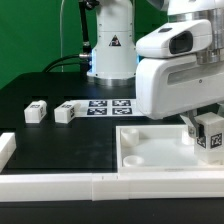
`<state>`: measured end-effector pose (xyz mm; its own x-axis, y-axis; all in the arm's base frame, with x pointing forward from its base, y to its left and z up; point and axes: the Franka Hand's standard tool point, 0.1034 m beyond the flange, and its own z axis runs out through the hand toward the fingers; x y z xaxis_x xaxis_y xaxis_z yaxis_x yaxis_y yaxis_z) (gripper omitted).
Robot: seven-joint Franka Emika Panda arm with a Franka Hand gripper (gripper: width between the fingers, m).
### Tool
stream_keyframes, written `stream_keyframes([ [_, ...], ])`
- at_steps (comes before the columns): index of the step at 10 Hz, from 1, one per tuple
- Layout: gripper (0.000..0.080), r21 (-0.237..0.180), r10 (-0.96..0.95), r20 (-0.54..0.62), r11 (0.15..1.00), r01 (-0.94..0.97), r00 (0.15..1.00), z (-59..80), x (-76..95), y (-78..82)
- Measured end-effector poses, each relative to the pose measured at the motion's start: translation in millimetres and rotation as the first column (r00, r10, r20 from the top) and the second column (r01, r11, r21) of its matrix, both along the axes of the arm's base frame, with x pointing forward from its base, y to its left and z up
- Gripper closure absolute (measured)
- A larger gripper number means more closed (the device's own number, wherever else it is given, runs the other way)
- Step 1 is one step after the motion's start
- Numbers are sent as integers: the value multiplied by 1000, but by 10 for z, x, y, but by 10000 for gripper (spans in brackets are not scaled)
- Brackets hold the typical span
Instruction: Assemble one leg
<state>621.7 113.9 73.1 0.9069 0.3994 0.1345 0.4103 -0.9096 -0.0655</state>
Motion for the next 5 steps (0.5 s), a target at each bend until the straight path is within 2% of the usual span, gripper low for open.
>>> stream_keyframes([
  [1,505,7,-44,-6,999,44,999,0,-1,7],
  [3,505,48,-369,-23,928,369,929,-9,-15,11],
  [4,506,61,-509,-36,858,510,860,-12,-48,27],
  [5,506,63,-658,-62,748,661,750,-13,-56,36],
])
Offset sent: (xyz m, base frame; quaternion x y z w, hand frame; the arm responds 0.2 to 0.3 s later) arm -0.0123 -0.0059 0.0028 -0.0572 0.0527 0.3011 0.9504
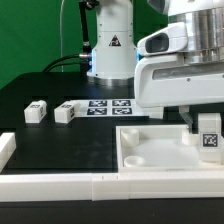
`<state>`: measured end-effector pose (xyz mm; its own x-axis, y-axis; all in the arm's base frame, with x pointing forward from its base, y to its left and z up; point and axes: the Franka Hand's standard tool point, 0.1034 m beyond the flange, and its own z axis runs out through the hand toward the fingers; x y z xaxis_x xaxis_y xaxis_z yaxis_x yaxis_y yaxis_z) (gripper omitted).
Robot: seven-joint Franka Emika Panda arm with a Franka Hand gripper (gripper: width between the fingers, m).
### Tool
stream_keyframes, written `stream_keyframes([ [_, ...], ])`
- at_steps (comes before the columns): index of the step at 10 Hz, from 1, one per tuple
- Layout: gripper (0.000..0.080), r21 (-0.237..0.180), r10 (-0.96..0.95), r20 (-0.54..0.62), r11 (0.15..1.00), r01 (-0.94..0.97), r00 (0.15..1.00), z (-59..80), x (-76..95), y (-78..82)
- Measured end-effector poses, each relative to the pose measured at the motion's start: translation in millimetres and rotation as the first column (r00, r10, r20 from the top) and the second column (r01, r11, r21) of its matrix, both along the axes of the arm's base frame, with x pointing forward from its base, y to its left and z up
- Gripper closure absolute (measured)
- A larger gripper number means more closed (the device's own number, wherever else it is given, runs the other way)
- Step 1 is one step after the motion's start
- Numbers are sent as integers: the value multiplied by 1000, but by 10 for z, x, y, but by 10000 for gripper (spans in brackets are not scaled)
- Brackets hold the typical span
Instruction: Assemble one leg
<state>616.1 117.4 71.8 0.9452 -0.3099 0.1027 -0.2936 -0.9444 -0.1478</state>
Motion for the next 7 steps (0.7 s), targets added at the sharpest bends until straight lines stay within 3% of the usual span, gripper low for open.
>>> stream_keyframes([
  [2,506,35,-287,-36,957,288,957,-3,0,-2],
  [3,506,58,-469,-78,879,474,880,-3,3,-10],
  [6,506,79,-631,-118,763,641,766,-5,11,-7],
  [7,398,78,-601,-111,788,610,791,-5,11,-5],
])
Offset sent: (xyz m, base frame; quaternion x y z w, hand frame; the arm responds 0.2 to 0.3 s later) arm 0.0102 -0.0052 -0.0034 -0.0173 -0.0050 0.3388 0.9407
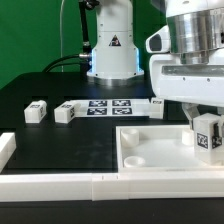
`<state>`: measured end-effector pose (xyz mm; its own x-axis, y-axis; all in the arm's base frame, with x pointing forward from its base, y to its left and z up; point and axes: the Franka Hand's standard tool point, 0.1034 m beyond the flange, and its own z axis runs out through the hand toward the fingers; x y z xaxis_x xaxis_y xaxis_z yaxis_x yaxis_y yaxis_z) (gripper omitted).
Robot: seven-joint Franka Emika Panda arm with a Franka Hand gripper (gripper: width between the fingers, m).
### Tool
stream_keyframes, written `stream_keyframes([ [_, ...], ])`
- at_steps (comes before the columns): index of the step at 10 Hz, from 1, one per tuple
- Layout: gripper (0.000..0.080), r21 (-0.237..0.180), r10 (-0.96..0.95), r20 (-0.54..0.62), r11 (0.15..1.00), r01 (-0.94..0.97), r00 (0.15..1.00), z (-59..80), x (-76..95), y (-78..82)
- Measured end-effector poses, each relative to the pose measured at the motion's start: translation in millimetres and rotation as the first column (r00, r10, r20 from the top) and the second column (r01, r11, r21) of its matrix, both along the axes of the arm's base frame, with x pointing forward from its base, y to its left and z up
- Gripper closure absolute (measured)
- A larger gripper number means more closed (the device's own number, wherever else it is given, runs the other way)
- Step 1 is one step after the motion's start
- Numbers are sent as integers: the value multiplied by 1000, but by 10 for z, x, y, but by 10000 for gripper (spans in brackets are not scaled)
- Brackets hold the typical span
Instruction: Assemble one leg
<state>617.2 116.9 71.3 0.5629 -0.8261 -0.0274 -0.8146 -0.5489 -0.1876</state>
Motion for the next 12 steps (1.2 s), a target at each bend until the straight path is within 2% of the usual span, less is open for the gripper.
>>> stream_keyframes([
  [1,249,-5,37,5,999,-37,999,0,-1,8],
  [2,180,-4,44,5,999,-44,999,2,-10,57],
  [3,159,-28,194,21,981,-193,981,4,-13,77],
  [5,151,-91,510,42,858,-505,859,5,-17,107],
  [7,150,-125,744,29,666,-736,668,-9,24,59],
  [9,150,-164,849,21,524,-836,528,-5,34,55],
  [11,150,-214,938,-5,337,-917,346,18,53,60],
  [12,150,-229,957,-12,280,-932,291,17,61,54],
])
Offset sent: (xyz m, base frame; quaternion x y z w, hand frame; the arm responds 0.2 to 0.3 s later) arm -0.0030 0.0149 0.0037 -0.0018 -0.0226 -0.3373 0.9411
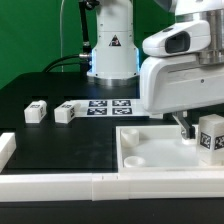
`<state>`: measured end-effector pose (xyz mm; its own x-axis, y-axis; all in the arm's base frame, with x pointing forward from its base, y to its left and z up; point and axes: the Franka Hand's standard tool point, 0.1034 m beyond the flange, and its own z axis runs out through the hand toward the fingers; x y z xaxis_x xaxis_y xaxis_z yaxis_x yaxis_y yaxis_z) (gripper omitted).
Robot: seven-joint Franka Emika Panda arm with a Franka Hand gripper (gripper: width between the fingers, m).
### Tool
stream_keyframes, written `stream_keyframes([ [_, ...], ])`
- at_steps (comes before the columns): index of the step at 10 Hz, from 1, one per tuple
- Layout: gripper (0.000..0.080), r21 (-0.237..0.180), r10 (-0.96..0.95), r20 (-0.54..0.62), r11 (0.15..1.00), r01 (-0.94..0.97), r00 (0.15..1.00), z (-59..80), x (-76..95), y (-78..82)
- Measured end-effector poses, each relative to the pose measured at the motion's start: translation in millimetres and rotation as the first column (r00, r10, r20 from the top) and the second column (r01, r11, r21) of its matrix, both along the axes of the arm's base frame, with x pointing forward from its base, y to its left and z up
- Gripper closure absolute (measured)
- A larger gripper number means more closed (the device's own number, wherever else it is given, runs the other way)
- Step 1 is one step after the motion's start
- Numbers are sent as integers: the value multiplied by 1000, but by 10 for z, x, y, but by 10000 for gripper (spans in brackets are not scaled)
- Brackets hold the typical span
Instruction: Assemble one leg
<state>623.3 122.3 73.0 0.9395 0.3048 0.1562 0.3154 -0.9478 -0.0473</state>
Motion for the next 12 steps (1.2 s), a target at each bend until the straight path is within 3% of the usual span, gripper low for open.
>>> stream_keyframes([
  [1,150,0,-2,-1,1000,2,1000,-4,-1,-4],
  [2,238,0,-3,-1,1000,3,1000,-5,-1,-4],
  [3,238,0,-3,-1,1000,3,1000,-6,-2,-4],
  [4,440,0,-3,-1,1000,3,1000,-7,-1,-7],
  [5,509,-1,-4,-1,1000,4,1000,-8,0,-13],
  [8,509,9,-65,-6,998,65,998,-8,1,-11],
  [10,509,41,-388,-33,920,389,921,-13,6,-40],
  [12,509,59,-563,-44,823,565,825,-14,22,-56],
])
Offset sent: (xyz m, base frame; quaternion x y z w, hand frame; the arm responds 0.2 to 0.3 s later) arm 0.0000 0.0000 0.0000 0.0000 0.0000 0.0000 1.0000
